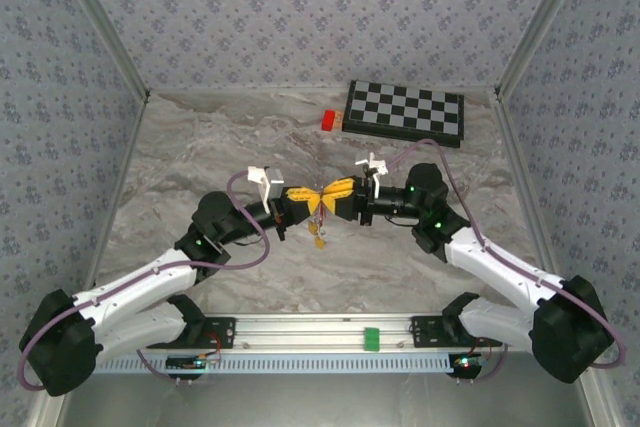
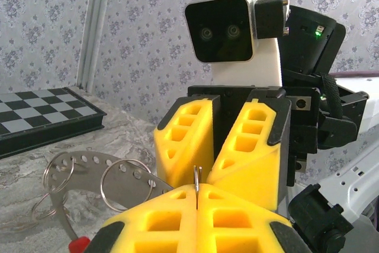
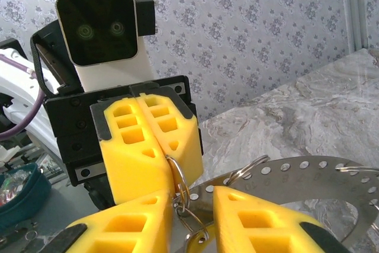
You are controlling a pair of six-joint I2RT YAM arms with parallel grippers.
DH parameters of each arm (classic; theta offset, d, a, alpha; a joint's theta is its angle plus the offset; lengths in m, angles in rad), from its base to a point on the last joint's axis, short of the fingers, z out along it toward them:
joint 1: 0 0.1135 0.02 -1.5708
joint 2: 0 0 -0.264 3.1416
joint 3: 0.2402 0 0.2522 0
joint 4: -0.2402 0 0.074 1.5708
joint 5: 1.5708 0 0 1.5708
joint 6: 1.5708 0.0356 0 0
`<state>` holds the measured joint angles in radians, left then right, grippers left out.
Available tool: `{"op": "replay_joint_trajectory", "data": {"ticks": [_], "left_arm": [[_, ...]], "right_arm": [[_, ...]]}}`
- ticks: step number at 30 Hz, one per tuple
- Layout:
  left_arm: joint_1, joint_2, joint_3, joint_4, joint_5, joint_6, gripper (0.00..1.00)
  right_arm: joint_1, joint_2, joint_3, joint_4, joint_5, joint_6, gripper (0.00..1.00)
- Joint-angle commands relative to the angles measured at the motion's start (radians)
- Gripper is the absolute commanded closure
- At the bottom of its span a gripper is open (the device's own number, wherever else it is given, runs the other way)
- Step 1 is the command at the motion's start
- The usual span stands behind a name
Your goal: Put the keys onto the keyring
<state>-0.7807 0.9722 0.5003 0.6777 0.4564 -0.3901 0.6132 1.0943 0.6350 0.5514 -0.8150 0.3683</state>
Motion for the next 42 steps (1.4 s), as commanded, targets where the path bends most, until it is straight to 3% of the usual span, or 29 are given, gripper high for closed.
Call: {"op": "replay_joint_trajectory", "data": {"ticks": [1,7,10,15,20,31,42], "left_arm": [[-0.003,-0.015,0.002,0.046,0.006,0.003,1.0],[-0.004,-0.013,0.001,0.049,0.005,0.005,1.0],[-0.004,-0.01,0.0,0.052,0.005,0.002,1.0],[-0.005,-0.016,-0.003,0.04,-0.005,0.012,1.0],[0.001,-0.041,0.007,-0.058,-0.017,0.048,0.8],[0.031,-0.104,0.025,-0.256,-0.011,0.146,0.78],[0.034,-0.115,0.034,-0.378,0.046,0.22,0.74]], "right_arm": [[0.009,0.004,0.033,0.036,-0.027,0.009,0.8],[0.014,0.006,0.034,0.037,-0.039,0.012,0.86],[0.015,0.006,0.035,0.03,-0.041,0.011,1.0],[0.01,-0.008,0.041,-0.022,-0.036,-0.017,1.0],[0.007,-0.05,0.074,-0.234,0.027,-0.146,1.0],[0.085,-0.016,0.269,-0.851,0.262,-0.55,1.0],[0.118,0.131,0.486,-1.132,0.235,-0.683,1.0]]}}
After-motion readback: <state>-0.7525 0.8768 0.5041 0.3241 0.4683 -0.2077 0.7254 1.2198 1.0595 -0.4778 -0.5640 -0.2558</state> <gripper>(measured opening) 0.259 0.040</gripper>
